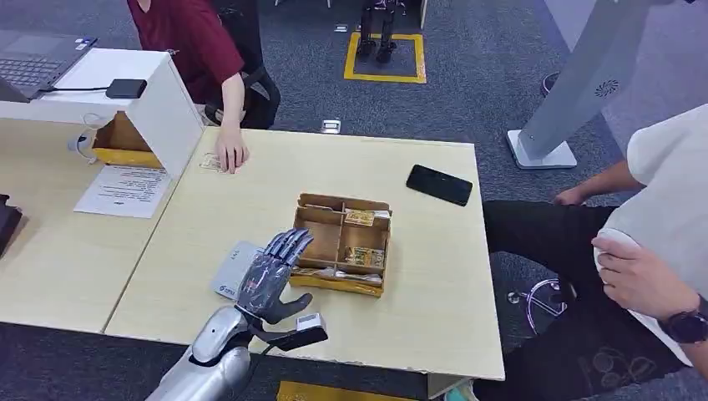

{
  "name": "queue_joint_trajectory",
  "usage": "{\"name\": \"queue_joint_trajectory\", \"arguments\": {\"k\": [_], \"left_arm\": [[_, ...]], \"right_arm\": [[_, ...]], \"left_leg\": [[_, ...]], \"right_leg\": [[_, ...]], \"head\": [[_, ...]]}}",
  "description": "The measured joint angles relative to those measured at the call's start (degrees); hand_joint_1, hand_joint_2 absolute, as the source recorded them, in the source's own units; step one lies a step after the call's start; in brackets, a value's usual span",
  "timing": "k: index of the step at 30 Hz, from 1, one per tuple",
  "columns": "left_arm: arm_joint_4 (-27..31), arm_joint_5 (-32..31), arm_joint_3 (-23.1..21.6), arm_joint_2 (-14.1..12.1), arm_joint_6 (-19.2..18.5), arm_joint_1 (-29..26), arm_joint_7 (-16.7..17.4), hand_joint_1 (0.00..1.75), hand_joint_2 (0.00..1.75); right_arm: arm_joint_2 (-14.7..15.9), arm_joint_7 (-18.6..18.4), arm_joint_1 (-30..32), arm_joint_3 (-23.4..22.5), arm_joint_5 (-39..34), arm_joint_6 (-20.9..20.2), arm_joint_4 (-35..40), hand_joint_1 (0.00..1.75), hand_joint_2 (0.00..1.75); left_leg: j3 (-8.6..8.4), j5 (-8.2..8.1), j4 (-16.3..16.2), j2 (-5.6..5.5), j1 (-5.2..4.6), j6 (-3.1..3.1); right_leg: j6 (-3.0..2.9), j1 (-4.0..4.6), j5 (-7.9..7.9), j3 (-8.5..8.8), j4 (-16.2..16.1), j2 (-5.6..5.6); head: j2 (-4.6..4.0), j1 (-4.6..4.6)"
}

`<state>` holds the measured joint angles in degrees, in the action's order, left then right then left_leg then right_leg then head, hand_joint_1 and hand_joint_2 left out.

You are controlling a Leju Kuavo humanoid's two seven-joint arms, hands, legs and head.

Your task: Pass the card to the sensor for recognition and then transmit it.

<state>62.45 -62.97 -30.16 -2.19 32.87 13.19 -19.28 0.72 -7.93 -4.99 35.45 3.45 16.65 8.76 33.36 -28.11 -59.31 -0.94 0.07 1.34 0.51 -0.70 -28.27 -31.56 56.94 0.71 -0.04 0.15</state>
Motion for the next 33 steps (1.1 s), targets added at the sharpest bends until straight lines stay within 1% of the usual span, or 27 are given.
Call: {"name": "queue_joint_trajectory", "arguments": {"k": [9,16,17,19,20,22,25,33], "left_arm": [[-0.09,0.28,0.09,0.02,0.00,0.05,0.00,0.00,1.75],[-0.85,1.36,1.07,0.44,0.09,0.21,-0.24,0.00,1.75],[-0.92,1.49,1.16,0.46,0.07,0.21,-0.50,1.75,1.75],[-1.07,1.88,1.36,0.55,-0.04,0.20,-0.90,1.75,1.75],[-1.07,2.27,1.46,0.59,-0.60,0.21,-1.13,1.75,1.75],[-1.07,3.60,1.83,0.74,-2.86,0.21,-1.20,1.75,1.75],[-1.09,4.44,2.10,0.74,-4.35,0.22,-1.31,1.75,1.75],[-1.09,4.55,2.58,0.77,-5.31,0.93,-1.46,1.75,1.75]], "right_arm": [[0.00,0.00,0.00,0.02,0.02,0.00,-0.02,0.00,1.75],[0.00,0.17,-0.01,0.02,0.00,0.00,-0.02,0.00,1.75],[0.00,0.20,-0.01,0.02,0.00,0.00,-0.02,0.00,1.75],[0.00,0.22,0.00,0.04,0.00,0.00,-0.02,0.00,1.75],[0.00,0.22,-0.01,0.04,-0.02,0.02,-0.02,0.00,1.75],[0.00,0.22,-0.01,0.04,-0.18,0.04,-0.02,0.00,1.75],[0.02,0.24,0.00,0.04,-0.17,0.04,-0.04,0.00,1.75],[0.04,0.24,-0.01,0.04,-0.17,0.04,-0.07,0.00,1.75]], "left_leg": [[0.00,0.00,0.00,0.00,0.00,0.00],[0.00,0.00,0.00,0.00,0.00,0.00],[0.00,0.00,0.00,0.00,0.00,0.00],[0.00,0.00,0.00,0.00,0.00,0.00],[0.00,0.00,0.00,0.00,0.00,0.00],[0.00,0.00,0.00,0.00,0.00,0.00],[0.00,0.00,0.00,0.00,0.00,0.00],[0.00,0.00,0.00,0.00,0.00,0.00]], "right_leg": [[0.00,0.00,0.00,0.00,0.00,0.00],[0.00,0.00,0.00,0.00,0.00,0.00],[0.00,0.00,0.00,0.00,0.00,0.00],[0.00,0.00,0.00,0.00,0.00,0.00],[0.00,0.00,0.00,0.00,0.00,0.00],[0.00,0.00,0.00,0.00,0.00,0.00],[0.00,0.00,0.00,0.00,0.00,0.00],[0.00,0.00,0.00,0.01,0.00,0.00]], "head": [[0.00,0.00],[0.00,0.00],[0.00,0.00],[0.00,0.00],[0.00,0.00],[0.00,0.00],[0.00,0.00],[0.00,0.00]]}}
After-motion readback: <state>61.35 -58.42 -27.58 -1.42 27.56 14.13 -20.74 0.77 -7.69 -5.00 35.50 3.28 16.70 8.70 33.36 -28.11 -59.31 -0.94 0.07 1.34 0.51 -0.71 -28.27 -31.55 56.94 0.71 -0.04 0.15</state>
